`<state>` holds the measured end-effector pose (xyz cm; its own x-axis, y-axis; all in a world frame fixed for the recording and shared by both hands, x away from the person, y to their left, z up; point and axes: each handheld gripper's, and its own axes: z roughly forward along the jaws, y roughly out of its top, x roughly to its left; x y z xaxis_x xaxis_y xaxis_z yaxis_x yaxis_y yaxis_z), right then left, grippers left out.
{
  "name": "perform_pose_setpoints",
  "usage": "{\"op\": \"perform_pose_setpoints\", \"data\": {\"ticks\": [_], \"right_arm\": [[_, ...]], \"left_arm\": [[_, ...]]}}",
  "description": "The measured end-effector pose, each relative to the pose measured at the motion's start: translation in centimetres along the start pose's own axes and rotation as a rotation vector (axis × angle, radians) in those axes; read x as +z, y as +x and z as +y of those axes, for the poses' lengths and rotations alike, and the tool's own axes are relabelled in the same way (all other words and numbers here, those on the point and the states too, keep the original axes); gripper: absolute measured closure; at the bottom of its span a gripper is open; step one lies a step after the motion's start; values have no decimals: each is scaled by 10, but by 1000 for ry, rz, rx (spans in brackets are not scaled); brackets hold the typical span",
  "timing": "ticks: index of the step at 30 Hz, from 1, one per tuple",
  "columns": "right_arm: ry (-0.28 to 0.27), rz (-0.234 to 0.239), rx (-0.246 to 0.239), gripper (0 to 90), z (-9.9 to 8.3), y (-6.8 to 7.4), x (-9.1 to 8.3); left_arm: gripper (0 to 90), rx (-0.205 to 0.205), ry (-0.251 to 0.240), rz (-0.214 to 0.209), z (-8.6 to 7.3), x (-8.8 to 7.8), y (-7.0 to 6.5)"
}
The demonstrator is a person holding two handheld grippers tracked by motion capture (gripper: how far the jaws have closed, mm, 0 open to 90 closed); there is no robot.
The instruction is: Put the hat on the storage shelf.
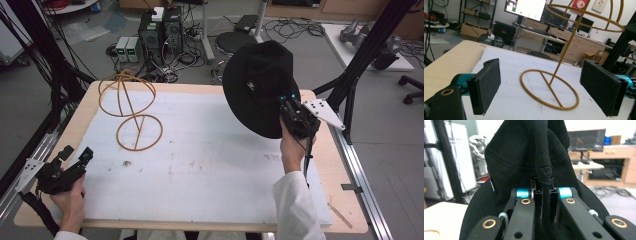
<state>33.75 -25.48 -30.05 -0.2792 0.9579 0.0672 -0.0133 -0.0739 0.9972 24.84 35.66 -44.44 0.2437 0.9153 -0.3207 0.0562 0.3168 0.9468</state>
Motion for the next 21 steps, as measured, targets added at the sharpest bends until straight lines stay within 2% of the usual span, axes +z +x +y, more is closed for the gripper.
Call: {"op": "perform_pose_setpoints", "data": {"ticks": [10, 21], "right_arm": [[-46, 91, -37, 883, 28, 33, 4], [-70, 191, -78, 883, 47, 73, 21]], "left_arm": [[172, -5, -2, -2, 1, -1, 4], [172, -7, -2, -12, 1, 0, 4]]}}
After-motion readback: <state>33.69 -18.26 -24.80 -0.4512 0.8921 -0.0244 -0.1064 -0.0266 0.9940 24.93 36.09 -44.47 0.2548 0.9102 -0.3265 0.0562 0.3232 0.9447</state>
